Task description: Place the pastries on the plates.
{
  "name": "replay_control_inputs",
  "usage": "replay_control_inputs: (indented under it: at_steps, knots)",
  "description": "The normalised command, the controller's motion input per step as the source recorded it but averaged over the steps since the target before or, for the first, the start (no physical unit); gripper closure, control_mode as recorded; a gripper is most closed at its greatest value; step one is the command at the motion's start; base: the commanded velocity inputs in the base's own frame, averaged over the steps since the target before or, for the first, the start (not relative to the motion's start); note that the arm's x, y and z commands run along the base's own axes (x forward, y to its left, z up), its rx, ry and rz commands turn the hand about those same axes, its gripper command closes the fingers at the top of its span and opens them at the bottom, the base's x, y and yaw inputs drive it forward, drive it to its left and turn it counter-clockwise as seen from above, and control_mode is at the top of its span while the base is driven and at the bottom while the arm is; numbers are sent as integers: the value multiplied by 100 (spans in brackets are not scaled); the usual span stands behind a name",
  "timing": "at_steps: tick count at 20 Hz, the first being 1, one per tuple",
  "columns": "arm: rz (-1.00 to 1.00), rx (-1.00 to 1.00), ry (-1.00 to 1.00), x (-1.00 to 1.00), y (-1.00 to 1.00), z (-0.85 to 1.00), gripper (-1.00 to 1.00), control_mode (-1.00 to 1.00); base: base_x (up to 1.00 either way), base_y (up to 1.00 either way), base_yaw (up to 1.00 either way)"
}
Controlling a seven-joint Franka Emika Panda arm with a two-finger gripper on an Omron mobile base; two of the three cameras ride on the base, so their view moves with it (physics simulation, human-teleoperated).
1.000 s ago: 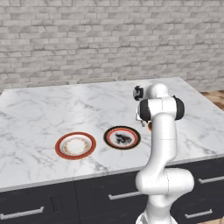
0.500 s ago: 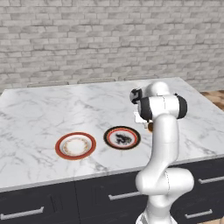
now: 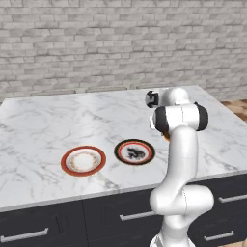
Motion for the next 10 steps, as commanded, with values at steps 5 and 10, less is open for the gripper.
replay_control_inputs:
  at_steps: [5, 10]
  knots:
    - [9, 35, -2, -3, 58, 99, 100, -100, 0, 0, 0]
    - [11, 10, -2, -34, 100, 26, 100, -100, 0, 0, 0]
